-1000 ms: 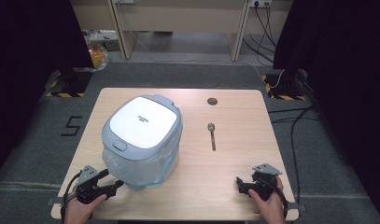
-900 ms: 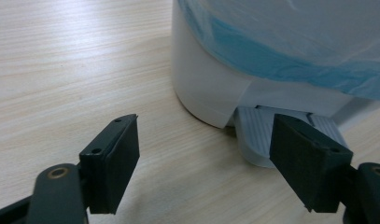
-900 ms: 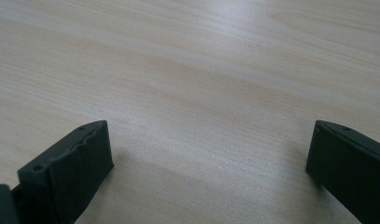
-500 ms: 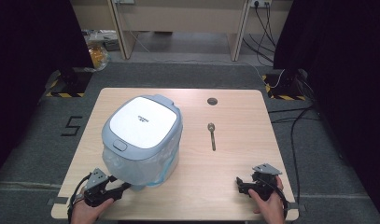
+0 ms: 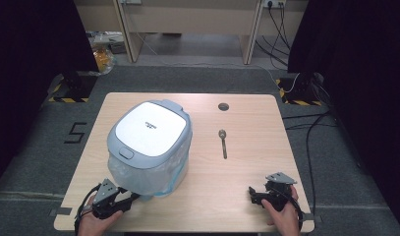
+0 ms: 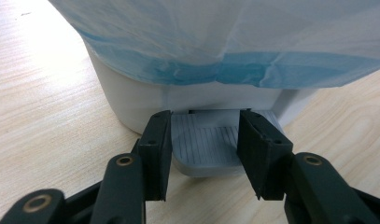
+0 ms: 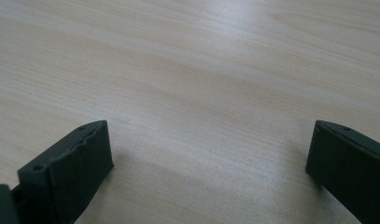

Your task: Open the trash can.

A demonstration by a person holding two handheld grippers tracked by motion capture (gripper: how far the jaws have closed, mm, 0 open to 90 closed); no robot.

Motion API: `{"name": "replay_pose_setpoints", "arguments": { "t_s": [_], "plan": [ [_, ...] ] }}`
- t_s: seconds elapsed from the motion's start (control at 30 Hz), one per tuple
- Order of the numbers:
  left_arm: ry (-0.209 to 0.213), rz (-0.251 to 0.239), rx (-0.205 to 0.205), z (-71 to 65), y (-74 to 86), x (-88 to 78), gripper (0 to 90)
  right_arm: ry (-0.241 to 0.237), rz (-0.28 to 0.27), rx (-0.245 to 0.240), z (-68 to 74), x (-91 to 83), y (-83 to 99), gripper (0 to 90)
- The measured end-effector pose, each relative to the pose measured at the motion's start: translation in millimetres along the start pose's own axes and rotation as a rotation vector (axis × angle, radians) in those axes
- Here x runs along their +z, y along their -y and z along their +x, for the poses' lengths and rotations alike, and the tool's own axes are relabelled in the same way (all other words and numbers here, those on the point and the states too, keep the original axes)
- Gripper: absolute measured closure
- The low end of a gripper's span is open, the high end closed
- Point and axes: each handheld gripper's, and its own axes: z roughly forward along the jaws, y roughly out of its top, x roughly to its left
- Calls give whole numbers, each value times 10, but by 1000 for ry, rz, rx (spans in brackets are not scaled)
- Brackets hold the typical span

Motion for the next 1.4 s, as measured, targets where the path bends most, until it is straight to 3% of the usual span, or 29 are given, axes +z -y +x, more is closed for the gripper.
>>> {"name": "replay_pose_setpoints", "arguments": {
  "t_s": [0.17, 0.37, 0.53, 0.63, 0.93, 1.2, 1.3, 1.4],
  "plan": [
    [9, -17, -7, -1, -7, -12, 563, 0, -1, -1, 0, 2, 0, 3],
    [37, 6, 13, -63, -10, 29, 573, 0, -1, -1, 0, 2, 0, 3],
    [24, 31, 14, -67, -19, 43, 590, -1, -1, -1, 0, 2, 0, 3],
    [26, 5, 3, -52, 22, 60, 591, -1, -1, -1, 0, 2, 0, 3],
    [24, -10, 1, -41, 69, 70, 621, -2, 1, -4, -2, 0, 1, 3],
    [19, 14, 8, -36, 98, 112, 621, -1, -1, -4, -2, 2, 1, 3],
    [-12, 45, 45, -82, 91, 137, 621, -3, 1, -5, -4, 0, 1, 3],
    [-11, 51, 42, -79, 87, 146, 621, -2, -1, -4, -3, 1, 1, 3]
  ]
}}
